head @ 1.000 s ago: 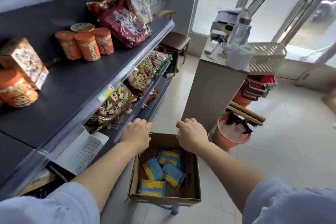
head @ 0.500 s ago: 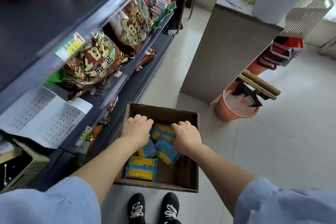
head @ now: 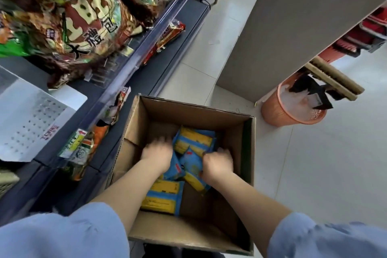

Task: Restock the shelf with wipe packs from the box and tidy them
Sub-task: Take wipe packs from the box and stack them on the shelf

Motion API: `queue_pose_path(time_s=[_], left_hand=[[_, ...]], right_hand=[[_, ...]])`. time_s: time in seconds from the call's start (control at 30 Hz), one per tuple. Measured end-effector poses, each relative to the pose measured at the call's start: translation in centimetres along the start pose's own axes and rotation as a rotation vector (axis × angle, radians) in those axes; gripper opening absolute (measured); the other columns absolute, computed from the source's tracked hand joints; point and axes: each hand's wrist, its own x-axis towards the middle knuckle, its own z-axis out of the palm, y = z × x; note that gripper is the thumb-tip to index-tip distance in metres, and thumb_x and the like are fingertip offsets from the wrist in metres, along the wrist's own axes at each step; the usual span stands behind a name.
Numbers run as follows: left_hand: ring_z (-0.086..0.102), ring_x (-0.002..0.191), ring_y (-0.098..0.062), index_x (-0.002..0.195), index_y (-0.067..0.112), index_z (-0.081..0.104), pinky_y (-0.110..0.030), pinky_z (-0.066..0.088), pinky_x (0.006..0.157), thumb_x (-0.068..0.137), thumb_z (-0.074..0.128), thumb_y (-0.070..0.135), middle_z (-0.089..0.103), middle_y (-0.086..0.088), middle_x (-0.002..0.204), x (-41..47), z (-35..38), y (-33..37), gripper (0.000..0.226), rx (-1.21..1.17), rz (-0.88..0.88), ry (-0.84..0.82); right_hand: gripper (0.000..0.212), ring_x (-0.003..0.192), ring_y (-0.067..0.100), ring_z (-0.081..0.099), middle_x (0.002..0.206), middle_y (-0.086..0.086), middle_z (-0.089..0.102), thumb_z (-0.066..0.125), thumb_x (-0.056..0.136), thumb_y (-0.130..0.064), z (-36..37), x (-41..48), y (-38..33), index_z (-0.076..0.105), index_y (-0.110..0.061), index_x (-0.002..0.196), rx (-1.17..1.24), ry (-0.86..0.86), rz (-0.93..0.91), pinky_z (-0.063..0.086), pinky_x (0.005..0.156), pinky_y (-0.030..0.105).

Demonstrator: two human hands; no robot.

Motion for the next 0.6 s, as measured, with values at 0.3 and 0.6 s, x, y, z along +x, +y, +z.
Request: queue_pose_path(time_s=[0.3, 0.6], left_hand=[[0.056, 0.113, -0.032, 0.13, 0.011, 0.041, -0.04, 0.05, 0.084, 0.083, 0.068, 0.015, 0.051, -0.011, 0.126, 1.0, -0.7, -0.2, 0.055, 0.022, -0.016, 0.008], [0.06, 0.102, -0.026, 0.109, 0.02, 0.054, -0.035, 0.043, 0.071, 0.088, 0.063, 0.022, 0.061, -0.002, 0.112, -4.8, -8.7, -1.3, 0.023, -0.147, 0.038, 0.148]], right_hand=[[0.029, 0.11, 0.03, 0.056, 0.117, 0.009, 0.06, 0.055, 0.09, -0.018, 0.1, 1.5, 0.1, 0.056, -0.013, 0.118, 0.03, -0.074, -0.01, 0.037, 0.099, 0.039], [0.026, 0.102, 0.03, 0.061, 0.112, 0.006, 0.062, 0.059, 0.085, -0.012, -7.0, -2.6, 0.4, 0.052, -0.013, 0.11, 0.243, 0.072, 0.009, 0.043, 0.067, 0.034]])
